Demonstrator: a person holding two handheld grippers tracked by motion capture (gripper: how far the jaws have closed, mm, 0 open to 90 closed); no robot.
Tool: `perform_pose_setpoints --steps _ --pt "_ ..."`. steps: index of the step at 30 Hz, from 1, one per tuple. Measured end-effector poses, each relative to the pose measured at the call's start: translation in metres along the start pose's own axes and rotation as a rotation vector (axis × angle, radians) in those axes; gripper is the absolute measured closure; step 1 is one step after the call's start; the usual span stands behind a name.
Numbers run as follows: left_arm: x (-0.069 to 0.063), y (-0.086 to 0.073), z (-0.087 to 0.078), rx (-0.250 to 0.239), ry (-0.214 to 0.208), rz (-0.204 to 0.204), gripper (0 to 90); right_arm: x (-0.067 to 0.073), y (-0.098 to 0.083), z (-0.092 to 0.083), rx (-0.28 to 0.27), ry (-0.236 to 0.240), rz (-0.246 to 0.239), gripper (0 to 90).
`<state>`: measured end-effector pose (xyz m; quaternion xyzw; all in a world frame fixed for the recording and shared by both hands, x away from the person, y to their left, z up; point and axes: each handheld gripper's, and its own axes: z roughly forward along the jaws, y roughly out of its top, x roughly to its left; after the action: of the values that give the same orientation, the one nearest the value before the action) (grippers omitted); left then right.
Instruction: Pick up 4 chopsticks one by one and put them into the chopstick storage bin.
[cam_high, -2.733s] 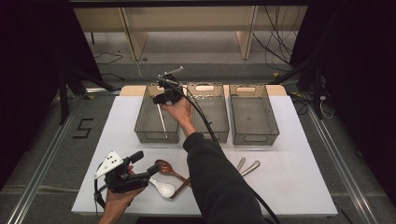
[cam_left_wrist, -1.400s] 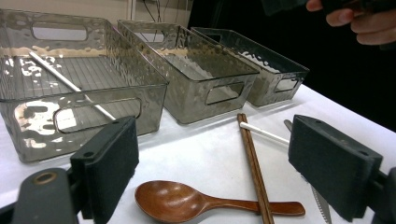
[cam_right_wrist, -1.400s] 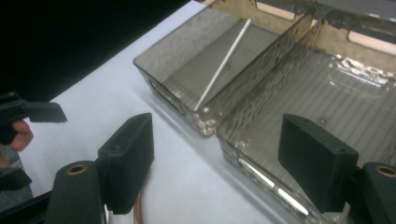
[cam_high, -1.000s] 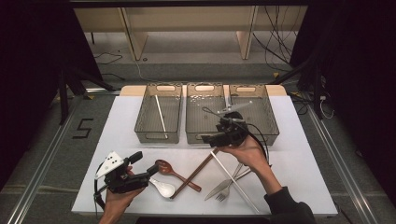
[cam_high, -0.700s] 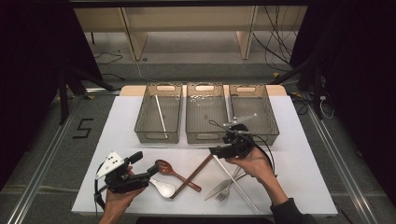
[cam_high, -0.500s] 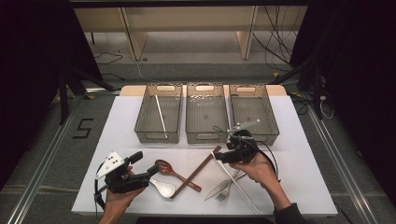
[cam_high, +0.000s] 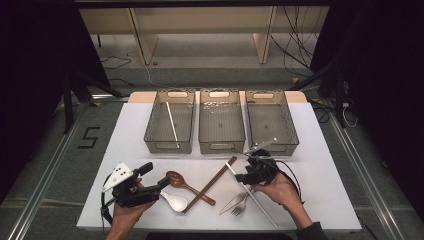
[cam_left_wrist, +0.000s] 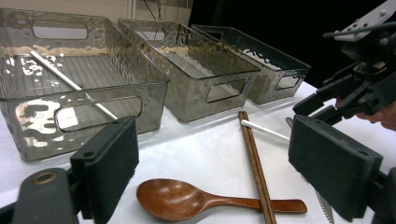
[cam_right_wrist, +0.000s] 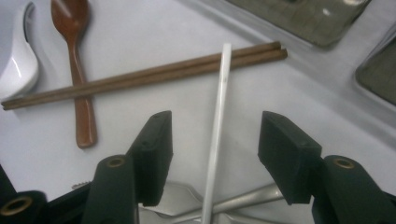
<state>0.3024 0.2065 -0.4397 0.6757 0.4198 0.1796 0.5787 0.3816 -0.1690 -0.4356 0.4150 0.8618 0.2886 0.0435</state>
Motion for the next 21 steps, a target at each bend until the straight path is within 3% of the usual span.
perform_pose_setpoints --steps 12,21 --pt "0.0 0.0 0.0 0.0 -0.001 0.001 15.6 0.003 -0.009 0.011 0.071 0.001 -0.016 59.5" --pt "-0.001 0.0 0.0 -0.002 -0.002 0.001 15.6 0.003 -0.014 0.013 0.118 0.008 -0.021 64.2"
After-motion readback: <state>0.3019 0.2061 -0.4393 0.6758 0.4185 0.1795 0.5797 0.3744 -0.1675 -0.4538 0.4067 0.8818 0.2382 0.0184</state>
